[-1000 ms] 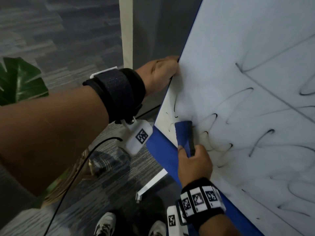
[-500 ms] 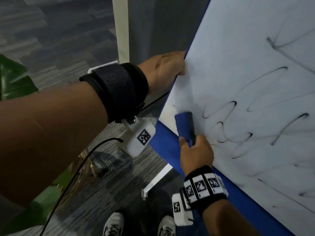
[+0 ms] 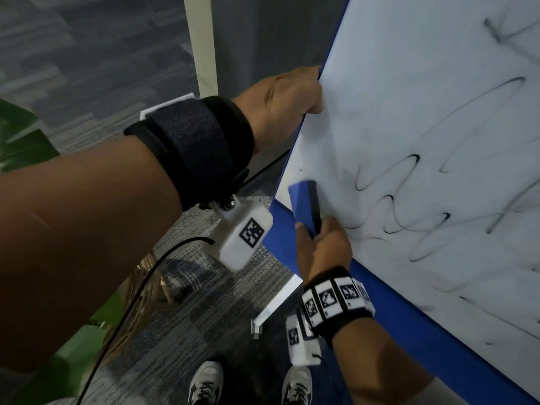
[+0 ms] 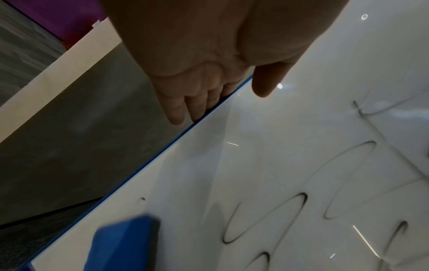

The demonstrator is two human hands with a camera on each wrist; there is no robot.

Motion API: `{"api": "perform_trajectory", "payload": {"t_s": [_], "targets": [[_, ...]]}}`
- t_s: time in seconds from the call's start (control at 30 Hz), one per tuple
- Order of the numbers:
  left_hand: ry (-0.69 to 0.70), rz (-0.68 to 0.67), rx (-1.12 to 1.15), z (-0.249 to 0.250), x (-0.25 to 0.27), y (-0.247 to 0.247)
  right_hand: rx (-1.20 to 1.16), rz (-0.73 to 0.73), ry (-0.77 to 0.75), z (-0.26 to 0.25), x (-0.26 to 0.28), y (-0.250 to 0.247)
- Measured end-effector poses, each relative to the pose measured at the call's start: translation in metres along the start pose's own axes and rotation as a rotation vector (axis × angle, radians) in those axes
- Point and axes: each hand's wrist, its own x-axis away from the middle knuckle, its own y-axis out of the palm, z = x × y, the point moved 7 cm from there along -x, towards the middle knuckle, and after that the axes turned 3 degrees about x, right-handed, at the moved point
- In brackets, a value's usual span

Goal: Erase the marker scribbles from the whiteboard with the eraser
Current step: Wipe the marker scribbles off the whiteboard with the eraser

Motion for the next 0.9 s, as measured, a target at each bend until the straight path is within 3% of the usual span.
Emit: {"api": "perform_trajectory", "payload": {"t_s": [0.13,0.3,0.53,0.73,0.8,0.9], "targets": [[-0.037,0.003,-0.001,-0.006,-0.002,-0.001,-0.081,0.076,-0.104,-0.026,-0.009,-0.005],[-0.075,0.035,0.019,-0.010,-0.001,-0.003,0.104,-0.103,0.184,0.056,0.004,0.014],[-0.113,0.081,0.022,-0.009,0.006,-0.001,-0.009,0.003,-0.009,0.004,-0.009,0.009],[-0.145,0.057,0.007,-0.007,0.005,0.000,0.177,-0.196,0.223,0.080,0.018,0.007],[-0.152,0.057,0.018,-0.007,0.006,0.001,0.155,-0.146,0.177,0.068,0.017,-0.002],[-0.147,0.059,0.035,-0.010,0.005,0.001,0.041,0.002,-0.003,0.011,-0.001,-0.021]]}}
